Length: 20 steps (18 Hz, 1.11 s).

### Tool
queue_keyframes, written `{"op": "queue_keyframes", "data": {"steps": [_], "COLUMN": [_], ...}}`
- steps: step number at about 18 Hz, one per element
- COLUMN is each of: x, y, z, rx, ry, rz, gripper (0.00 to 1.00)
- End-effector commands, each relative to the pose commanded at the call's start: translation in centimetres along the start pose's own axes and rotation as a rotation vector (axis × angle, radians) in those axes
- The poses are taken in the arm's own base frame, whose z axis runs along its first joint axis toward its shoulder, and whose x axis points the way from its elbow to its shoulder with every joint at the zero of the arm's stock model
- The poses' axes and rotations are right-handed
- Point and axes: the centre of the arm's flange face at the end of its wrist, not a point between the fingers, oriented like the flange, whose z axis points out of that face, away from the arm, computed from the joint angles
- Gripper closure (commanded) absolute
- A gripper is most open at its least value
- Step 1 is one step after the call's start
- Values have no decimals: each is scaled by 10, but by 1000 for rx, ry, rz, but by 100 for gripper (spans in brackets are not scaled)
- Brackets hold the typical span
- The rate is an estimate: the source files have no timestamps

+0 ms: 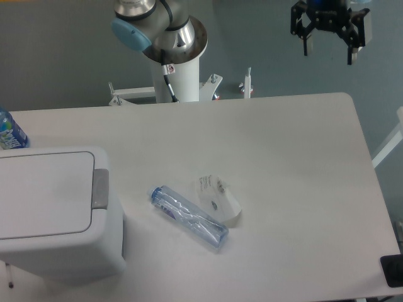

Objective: Open the trash can

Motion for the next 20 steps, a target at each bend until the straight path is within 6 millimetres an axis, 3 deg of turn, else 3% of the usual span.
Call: {"op": "queue_keyframes", "data": {"steps": [8, 13, 20], "x": [-2, -4, -4], "y": [-1, -5, -41], "z": [0, 0, 7], "rx": [7, 16, 48], "ry": [-2, -2, -7], "rz": [-1, -130, -208], "gripper": [0, 0, 0]}}
